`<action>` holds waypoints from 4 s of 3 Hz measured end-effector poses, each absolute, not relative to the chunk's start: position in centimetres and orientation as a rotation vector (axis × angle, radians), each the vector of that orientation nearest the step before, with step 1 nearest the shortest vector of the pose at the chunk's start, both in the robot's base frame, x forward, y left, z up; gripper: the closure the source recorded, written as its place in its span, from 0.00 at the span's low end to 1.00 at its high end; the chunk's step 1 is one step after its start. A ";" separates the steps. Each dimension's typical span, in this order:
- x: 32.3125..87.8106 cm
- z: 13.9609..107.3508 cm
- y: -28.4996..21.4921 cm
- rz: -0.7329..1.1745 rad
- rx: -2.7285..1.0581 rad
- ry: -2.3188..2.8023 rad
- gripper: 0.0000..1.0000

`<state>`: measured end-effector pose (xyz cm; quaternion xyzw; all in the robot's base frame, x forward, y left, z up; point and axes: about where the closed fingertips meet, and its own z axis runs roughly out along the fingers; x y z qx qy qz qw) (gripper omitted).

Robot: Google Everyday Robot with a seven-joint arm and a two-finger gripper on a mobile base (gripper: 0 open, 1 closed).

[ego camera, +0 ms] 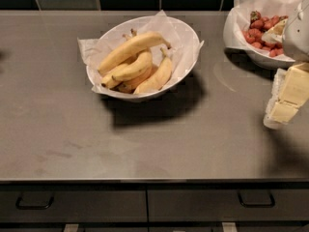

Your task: Pick banana from white bowl

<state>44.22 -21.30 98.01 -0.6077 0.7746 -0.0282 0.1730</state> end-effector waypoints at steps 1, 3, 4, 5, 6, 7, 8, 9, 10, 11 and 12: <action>46.9 98.4 -19.1 0.012 -1.773 2.096 0.00; 51.9 99.0 -13.8 0.171 -1.839 1.938 0.00; 53.6 98.3 -11.5 0.259 -1.857 1.879 0.00; 56.5 97.6 -7.9 0.352 -1.892 1.796 0.00; 56.5 97.6 -7.9 0.352 -1.892 1.796 0.00; 58.1 97.2 -6.9 0.399 -1.873 1.771 0.00; 61.3 97.8 -4.7 0.430 -1.858 1.703 0.00; 61.3 97.8 -4.7 0.430 -1.858 1.703 0.00; 61.3 97.8 -4.7 0.430 -1.858 1.703 0.18; 61.9 97.4 -4.6 0.434 -1.832 1.706 0.41; 62.7 97.0 -4.4 0.436 -1.820 1.703 0.54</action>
Offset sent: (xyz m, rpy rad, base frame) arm 0.1187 0.1319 0.0063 0.2998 0.0755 0.3845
